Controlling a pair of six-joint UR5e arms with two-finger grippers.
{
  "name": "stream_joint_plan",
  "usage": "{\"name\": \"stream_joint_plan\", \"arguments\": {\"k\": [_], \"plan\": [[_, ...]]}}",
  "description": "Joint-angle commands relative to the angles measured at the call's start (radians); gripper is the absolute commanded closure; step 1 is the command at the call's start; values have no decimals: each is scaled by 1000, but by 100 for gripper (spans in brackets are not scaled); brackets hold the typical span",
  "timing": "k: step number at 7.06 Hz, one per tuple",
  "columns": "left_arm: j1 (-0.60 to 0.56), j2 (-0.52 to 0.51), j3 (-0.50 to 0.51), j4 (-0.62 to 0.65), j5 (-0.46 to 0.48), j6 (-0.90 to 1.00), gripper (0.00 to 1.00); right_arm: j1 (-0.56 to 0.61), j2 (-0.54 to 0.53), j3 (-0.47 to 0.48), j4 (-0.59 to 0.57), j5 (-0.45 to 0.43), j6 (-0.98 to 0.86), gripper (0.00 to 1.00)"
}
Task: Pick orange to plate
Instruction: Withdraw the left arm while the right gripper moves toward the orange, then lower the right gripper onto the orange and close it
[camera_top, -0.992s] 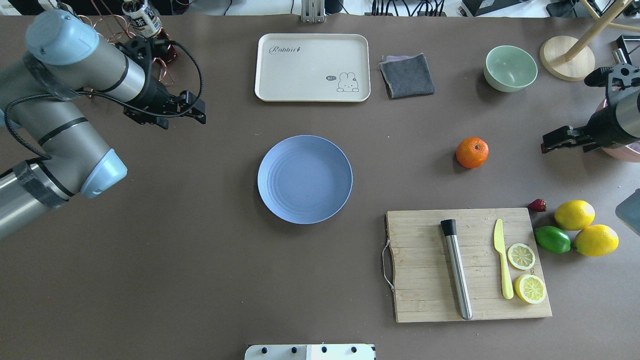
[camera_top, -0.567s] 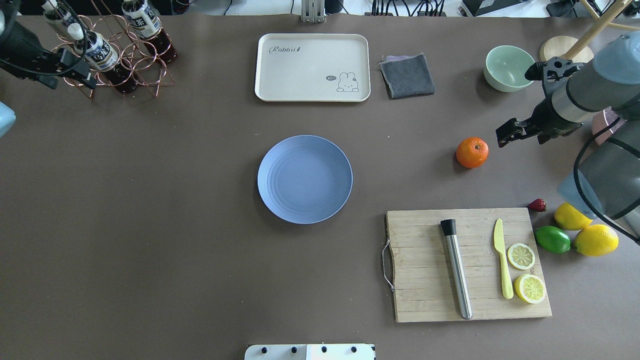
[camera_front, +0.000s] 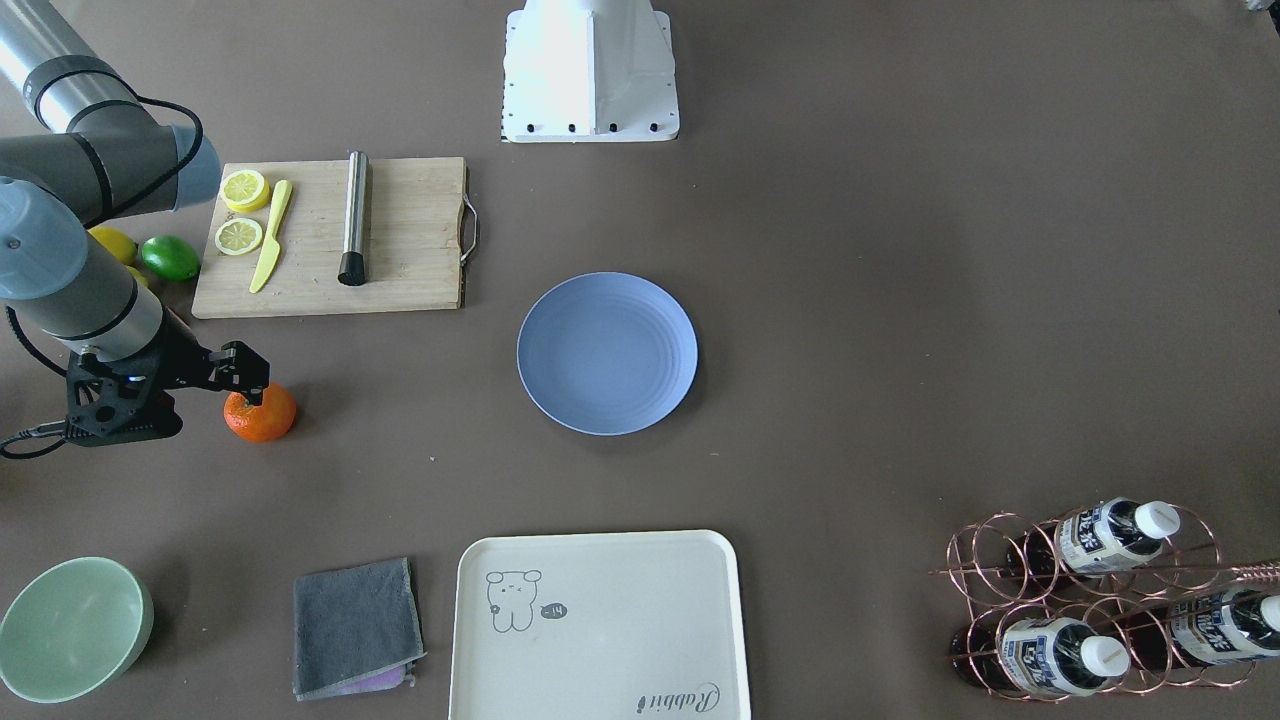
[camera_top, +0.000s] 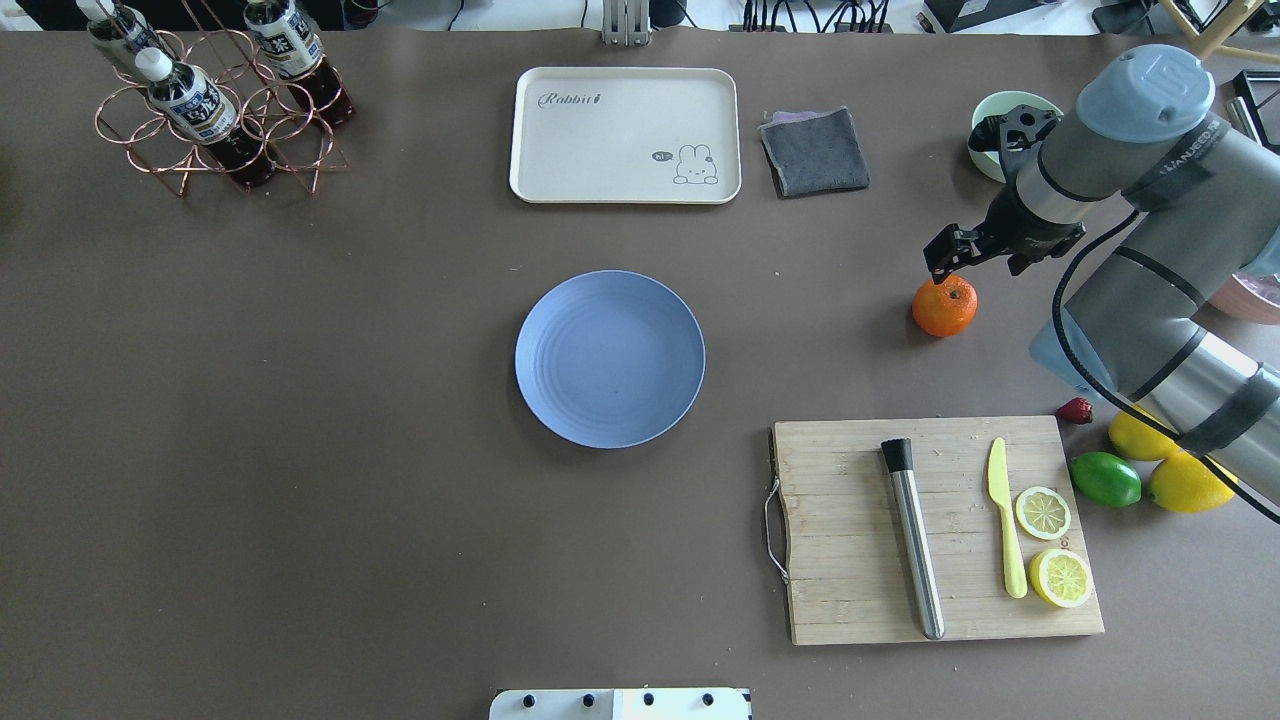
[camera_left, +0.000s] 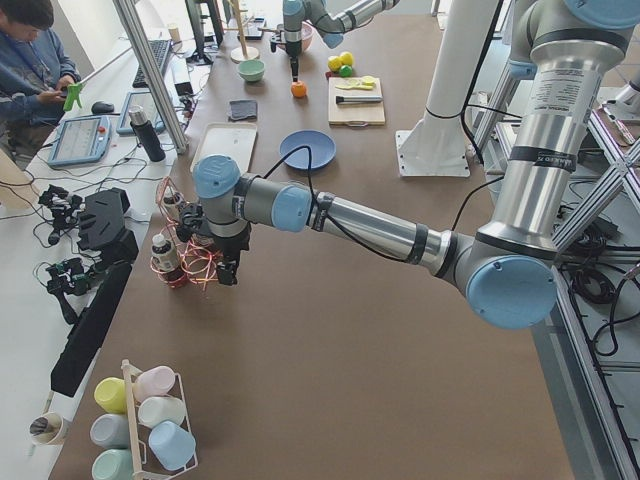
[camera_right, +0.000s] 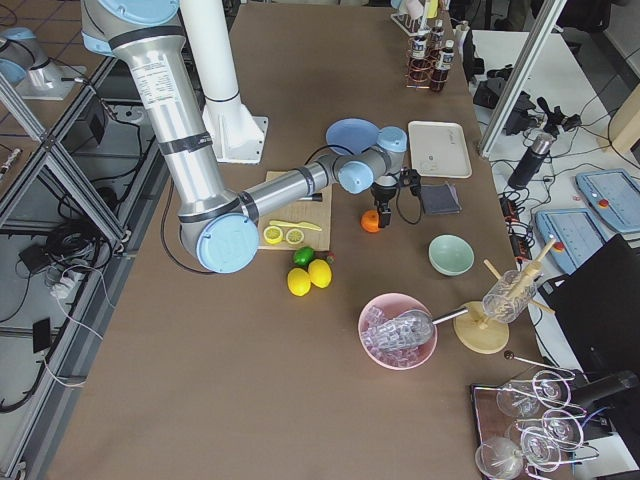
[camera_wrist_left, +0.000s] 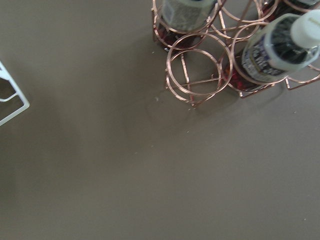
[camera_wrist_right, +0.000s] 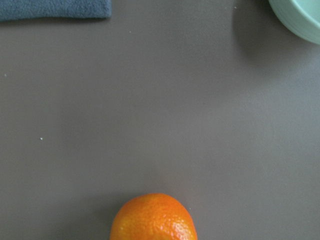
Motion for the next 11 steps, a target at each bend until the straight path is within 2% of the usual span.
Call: {"name": "stream_joint_plan", "arguments": {"k": [1, 5, 7, 8, 9, 10, 11], "plan": [[-12, 19, -17, -8, -2, 9, 2, -12, 34, -57, 6, 0, 7, 1], [-12, 25, -29, -13, 2, 11, 2, -59, 26, -85, 25, -12, 12, 1], [-11, 31, -27, -23, 2, 11, 2, -67, 26, -151, 130, -12, 21, 3], [-11, 51, -26, -52, 0, 9, 2, -67, 32, -136, 132, -13, 62, 20], [-11, 68, -24, -86, -1, 8, 2, -74, 32, -120, 131, -9, 104, 82], [-9, 73, -23, -94, -3, 8, 2, -81, 32, -107, 131, -13, 107, 100], [-9, 73, -20, -94, -3, 8, 2, -87, 28, -76, 120, -21, 113, 100]]}}
